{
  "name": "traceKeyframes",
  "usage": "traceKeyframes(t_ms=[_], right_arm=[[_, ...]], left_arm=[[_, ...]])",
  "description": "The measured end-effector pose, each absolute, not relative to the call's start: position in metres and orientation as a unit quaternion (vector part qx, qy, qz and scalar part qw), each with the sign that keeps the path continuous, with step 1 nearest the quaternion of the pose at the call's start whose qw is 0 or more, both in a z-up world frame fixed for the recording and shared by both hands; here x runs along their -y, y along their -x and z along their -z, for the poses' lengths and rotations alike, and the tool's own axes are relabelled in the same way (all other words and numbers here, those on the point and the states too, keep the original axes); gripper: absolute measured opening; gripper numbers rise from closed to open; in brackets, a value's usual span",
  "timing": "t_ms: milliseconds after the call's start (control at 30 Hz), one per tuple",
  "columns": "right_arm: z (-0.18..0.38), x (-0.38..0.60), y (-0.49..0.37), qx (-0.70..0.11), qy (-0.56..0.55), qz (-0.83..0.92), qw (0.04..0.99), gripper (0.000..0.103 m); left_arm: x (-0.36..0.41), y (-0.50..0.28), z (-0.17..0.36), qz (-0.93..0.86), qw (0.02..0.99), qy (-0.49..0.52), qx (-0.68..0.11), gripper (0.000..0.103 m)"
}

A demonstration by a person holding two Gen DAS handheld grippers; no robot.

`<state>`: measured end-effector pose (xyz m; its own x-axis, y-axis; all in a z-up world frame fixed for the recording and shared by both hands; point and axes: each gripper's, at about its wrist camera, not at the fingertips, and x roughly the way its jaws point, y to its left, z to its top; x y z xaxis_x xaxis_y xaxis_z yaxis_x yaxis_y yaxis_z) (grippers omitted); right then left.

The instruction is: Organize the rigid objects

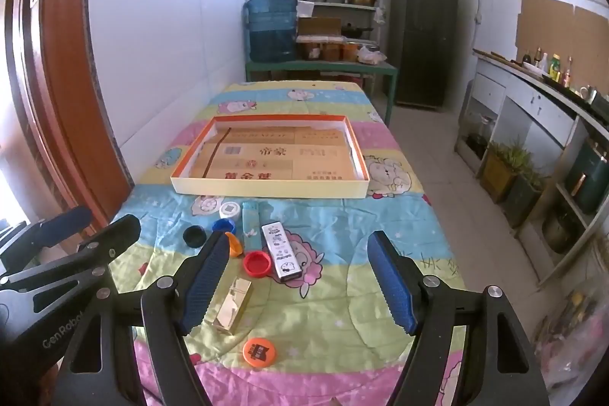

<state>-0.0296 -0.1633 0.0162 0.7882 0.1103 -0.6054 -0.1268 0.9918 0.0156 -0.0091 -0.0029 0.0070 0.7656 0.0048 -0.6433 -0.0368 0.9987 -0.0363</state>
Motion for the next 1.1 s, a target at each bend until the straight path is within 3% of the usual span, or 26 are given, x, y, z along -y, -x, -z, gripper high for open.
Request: traceKeyframes(t_ms=[1100], right_arm=[[-0.0169,0.1663,0.0280,-0.322,0.012,-0.063,0.945,0.076]], left_arm=[[-0.0001,0.0039,0.0001,-0.020,0.939,0.021,-0.343,0.058]])
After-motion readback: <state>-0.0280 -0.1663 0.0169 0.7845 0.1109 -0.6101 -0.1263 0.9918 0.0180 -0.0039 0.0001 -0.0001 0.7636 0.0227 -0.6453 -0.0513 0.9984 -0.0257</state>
